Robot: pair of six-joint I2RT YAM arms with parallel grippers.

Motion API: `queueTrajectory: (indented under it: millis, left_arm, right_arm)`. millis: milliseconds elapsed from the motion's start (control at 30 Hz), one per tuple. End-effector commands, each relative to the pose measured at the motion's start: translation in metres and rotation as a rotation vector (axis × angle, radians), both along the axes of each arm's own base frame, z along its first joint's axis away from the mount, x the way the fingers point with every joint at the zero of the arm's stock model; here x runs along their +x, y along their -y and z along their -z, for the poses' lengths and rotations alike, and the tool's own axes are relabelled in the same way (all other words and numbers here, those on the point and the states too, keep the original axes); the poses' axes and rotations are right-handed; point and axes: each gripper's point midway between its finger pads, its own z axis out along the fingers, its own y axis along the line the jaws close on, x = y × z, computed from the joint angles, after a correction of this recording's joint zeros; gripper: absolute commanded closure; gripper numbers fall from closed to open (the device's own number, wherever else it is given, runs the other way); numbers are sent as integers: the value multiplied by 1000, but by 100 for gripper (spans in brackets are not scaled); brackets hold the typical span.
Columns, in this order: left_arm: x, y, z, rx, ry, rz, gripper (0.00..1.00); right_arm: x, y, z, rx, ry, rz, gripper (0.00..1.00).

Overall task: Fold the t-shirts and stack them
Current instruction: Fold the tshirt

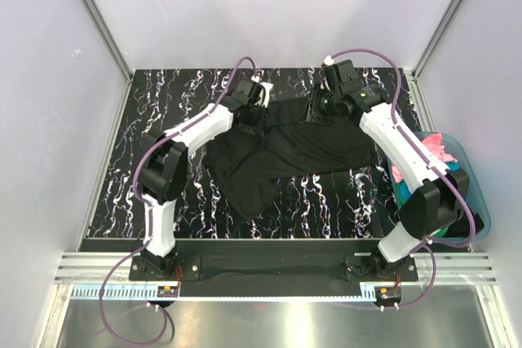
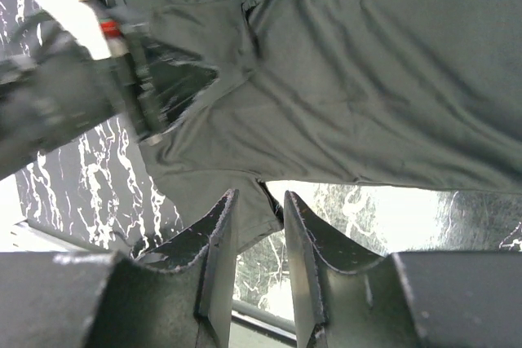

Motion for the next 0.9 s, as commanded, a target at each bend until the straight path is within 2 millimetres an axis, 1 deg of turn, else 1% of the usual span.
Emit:
queueTrajectory:
  millis: [0,33,100,133,167,200,233,267,300,333,367,400,433,467,500,533,567,600,633,667,700,733,767,800,833,867]
  left_arm:
    - [9,-5,-60,-107,104,-23,67]
    - [18,-20,-63,-101,113,-67,65]
    - [28,-39,-60,-92,109,-135,62]
    - [40,-66,-52,-44,103,-217,60]
    - [46,-81,-47,-15,93,-270,60]
    - [54,-99,-42,14,80,-345,60]
    - [65,-132,-29,69,49,-437,60]
    - [71,-146,-26,79,34,-479,61]
    - [79,-172,-22,88,15,-555,61]
    - [85,-180,-22,87,8,-575,61]
    - [89,-188,-12,101,-8,-590,61]
    - [95,-203,-8,114,-9,-621,61]
    - [97,-209,-6,120,-17,-633,61]
    - [103,-214,-2,128,-21,-642,62]
    - [106,-219,0,134,-22,-652,62]
    - [108,-225,1,134,-25,-662,62]
    - [108,-227,6,130,-34,-660,62]
    - [108,-228,10,111,-45,-655,62]
    - [113,-226,11,89,-33,-647,62]
    - [113,-224,15,74,-36,-633,62]
    - [112,-222,21,67,-37,-602,62]
    - [118,-220,20,56,-13,-589,62]
    - [121,-217,21,40,-8,-574,62]
    - [124,-212,21,16,-5,-550,62]
    - [129,-212,25,12,2,-550,62]
    - [132,-212,28,8,-3,-554,61]
  right_arm:
    - [6,4,-3,-13,49,2,64]
    - [6,4,-1,-11,46,5,64]
    - [7,3,6,-12,41,4,64]
    - [9,3,7,-12,45,6,64]
    - [14,3,8,-10,53,12,64]
    - [18,3,15,-19,48,16,64]
    - [23,5,18,-26,51,28,64]
    - [32,9,19,-22,62,45,64]
    - [41,10,25,-20,54,56,64]
    - [47,13,28,-17,54,66,64]
    - [59,20,29,-12,68,90,64]
    - [70,23,38,-14,58,104,65]
    - [79,26,44,-14,55,118,66]
    - [92,30,58,-16,40,134,67]
    - [105,39,57,5,46,161,68]
    - [116,43,62,17,44,177,69]
    - [125,47,84,19,2,188,70]
    - [140,54,77,59,9,209,72]
    - [148,56,83,72,-1,216,73]
    - [157,57,101,74,-28,221,74]
    - [169,60,95,92,-7,228,76]
    - [176,66,99,97,-13,241,78]
    - [183,70,116,98,-37,254,80]
    - [192,73,113,109,-27,263,81]
    - [198,81,118,115,-34,281,83]
    - [202,82,122,124,-39,284,84]
